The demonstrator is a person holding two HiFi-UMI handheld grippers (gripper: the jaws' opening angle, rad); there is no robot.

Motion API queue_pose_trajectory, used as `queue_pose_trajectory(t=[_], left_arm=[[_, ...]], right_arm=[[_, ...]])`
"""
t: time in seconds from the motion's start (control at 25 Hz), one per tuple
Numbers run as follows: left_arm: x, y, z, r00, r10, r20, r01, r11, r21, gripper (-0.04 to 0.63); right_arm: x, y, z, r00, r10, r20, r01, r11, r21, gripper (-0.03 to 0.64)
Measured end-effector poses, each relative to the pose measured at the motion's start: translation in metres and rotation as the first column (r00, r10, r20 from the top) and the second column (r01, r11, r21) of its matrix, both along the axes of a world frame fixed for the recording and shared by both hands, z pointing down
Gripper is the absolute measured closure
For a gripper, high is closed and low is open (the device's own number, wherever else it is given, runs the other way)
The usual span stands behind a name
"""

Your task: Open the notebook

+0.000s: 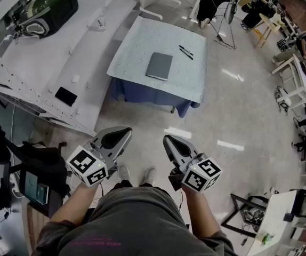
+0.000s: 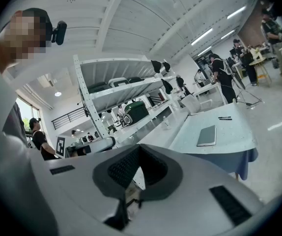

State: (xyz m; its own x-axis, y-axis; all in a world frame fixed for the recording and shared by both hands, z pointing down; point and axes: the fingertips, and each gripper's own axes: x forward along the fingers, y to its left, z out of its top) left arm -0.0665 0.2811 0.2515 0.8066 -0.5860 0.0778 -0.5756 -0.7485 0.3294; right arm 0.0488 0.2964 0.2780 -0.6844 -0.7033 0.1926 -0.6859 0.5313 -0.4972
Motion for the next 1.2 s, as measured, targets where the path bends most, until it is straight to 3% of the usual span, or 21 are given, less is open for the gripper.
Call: queue_pose_trajectory(t=[1.2], left_arm=[[0.009, -0.016, 0.002, 1.000, -0.001, 0.005, 0.001, 1.000, 0.002, 0.594]], right_arm=[[0.004, -0.019, 0.006, 0.999, -0.002, -0.035, 0.002, 1.000, -0.001, 0.614]])
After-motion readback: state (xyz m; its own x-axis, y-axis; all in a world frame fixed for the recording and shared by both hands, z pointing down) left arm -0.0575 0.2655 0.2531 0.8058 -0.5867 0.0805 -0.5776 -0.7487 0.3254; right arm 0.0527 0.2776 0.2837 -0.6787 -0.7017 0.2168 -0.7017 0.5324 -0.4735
